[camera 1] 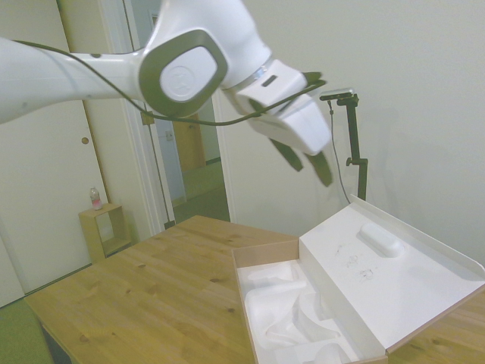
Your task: Close the box
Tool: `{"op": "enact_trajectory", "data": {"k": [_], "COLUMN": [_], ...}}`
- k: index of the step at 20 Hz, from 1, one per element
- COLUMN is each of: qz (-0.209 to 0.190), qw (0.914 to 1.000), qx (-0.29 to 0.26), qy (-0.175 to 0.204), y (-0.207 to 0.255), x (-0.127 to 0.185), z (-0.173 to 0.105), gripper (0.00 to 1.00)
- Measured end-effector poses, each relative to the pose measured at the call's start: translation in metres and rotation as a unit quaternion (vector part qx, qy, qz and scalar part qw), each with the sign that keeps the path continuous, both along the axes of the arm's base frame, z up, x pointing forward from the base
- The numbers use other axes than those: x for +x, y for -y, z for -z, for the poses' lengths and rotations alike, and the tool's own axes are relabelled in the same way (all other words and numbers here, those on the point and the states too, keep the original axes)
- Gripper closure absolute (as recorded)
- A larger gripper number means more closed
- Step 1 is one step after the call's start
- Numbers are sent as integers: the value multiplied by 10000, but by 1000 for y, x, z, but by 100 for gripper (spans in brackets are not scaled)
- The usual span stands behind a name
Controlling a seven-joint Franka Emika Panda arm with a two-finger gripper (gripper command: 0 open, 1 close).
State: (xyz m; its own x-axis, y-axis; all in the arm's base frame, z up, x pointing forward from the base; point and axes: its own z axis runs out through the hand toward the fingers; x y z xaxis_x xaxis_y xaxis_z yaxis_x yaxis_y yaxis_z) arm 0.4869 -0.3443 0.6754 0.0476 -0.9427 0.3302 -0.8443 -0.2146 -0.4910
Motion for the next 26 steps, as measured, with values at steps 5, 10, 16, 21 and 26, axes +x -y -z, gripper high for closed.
{"op": "enact_trajectory", "data": {"k": [5,10,16,21,26], "qz": [536,884,1300,879,654], "qw": [9979,9932,9859,9944,9965], "qx": [-369,-757,-1041,-515,-97], "qy": [13,32,-184,-298,-512], "y": [73,117,195,177,150], "x": [31,54,57,90,115], "z": [19,41,100,111,134], "gripper": [0,0,0,0,0]}}
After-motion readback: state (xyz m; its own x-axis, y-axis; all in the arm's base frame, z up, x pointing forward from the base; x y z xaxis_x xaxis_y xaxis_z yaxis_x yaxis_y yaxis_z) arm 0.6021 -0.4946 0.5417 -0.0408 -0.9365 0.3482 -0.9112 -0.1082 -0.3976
